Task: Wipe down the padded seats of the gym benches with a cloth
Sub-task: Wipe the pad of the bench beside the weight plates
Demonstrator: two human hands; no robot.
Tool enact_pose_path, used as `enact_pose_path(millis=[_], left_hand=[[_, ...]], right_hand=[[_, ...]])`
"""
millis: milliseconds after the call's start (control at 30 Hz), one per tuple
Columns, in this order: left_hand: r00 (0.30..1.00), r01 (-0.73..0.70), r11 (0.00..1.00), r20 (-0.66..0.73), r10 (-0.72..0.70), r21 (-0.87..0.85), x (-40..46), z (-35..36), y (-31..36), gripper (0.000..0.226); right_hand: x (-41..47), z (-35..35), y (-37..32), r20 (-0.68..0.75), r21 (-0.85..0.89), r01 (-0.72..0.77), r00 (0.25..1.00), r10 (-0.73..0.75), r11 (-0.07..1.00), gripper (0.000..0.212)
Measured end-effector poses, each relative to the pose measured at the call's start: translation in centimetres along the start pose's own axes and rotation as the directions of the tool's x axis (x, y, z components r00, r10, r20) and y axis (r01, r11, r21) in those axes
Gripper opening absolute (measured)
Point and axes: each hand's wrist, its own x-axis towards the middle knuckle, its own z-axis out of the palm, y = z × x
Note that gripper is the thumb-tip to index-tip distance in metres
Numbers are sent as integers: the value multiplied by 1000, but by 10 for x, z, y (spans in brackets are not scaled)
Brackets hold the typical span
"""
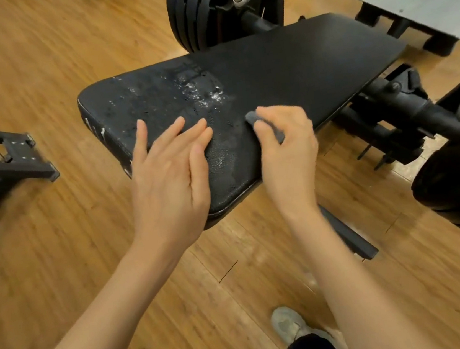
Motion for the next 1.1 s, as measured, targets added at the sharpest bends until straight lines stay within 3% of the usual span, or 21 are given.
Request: enact_pose_path(millis=[100,167,300,433,500,667,833,1033,1100], left_hand=[[1000,-6,1000,5,6,18,1,0,-1,54],[1000,-8,1000,7,8,25,1,-1,-1,54],[1000,13,1000,-12,-14,-22,2,-1,0,52],[1000,6,1000,-4,-6,-20,3,0,-1,50],[1000,4,1000,11,-4,-17,3,-2,0,50],[1000,19,1000,21,-18,-13,3,-4,2,48],[997,30,1000,75,-30,-3,4,-6,0,48],[985,67,998,160,-68,10,4,-10,2,49],[978,78,997,193,-80,17,6,-12,3,49]], right_hand=[[-37,-4,-17,193,-42,179,967,-168,983,20],[-4,-11,-14,269,-85,233,942,-202,969,20],[64,-8,-10,180,-182,37,984,-3,983,18],[-13,-8,-27,308,-152,211,938,-156,966,21],[2,-13,-23,375,-159,269,907,-193,950,22],[92,14,-1,257,-255,99,966,-31,962,24],[26,-19,-13,453,-131,268,873,-183,955,19],[113,40,-13,462,-146,237,875,-146,961,16],[98,21,-13,536,-81,248,828,-168,965,16]])
